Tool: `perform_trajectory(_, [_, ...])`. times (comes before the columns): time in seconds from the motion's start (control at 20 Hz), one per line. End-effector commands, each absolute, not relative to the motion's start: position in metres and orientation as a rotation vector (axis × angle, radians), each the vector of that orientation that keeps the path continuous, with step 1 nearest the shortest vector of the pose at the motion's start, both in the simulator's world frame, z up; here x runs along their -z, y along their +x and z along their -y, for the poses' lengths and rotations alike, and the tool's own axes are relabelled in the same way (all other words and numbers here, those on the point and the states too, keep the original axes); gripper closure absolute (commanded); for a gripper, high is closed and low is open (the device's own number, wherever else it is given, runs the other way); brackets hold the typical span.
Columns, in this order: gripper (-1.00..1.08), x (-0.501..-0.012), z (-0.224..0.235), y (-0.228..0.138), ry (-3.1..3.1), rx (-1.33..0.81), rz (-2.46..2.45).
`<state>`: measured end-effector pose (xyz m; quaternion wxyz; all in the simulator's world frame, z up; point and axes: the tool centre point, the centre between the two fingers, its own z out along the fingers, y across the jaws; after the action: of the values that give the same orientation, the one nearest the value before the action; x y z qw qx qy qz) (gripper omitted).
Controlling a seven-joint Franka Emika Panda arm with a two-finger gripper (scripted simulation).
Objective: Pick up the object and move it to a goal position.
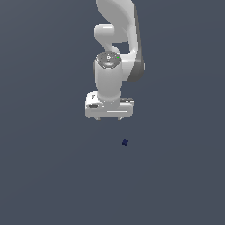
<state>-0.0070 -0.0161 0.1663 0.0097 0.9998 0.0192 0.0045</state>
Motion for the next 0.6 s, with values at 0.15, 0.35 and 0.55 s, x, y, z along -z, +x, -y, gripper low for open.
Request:
perform_trajectory(0.15, [-0.92,-0.162,0.009,-0.01,3.124,0.006,-0.084])
perform_trajectory(0.35, [-0.92,-0.148,-0.01,-0.021,3.128,0.064,-0.158])
perform_trajectory(0.55, [-0.92,-0.148,-0.011,-0.021,3.128,0.067,-0.162])
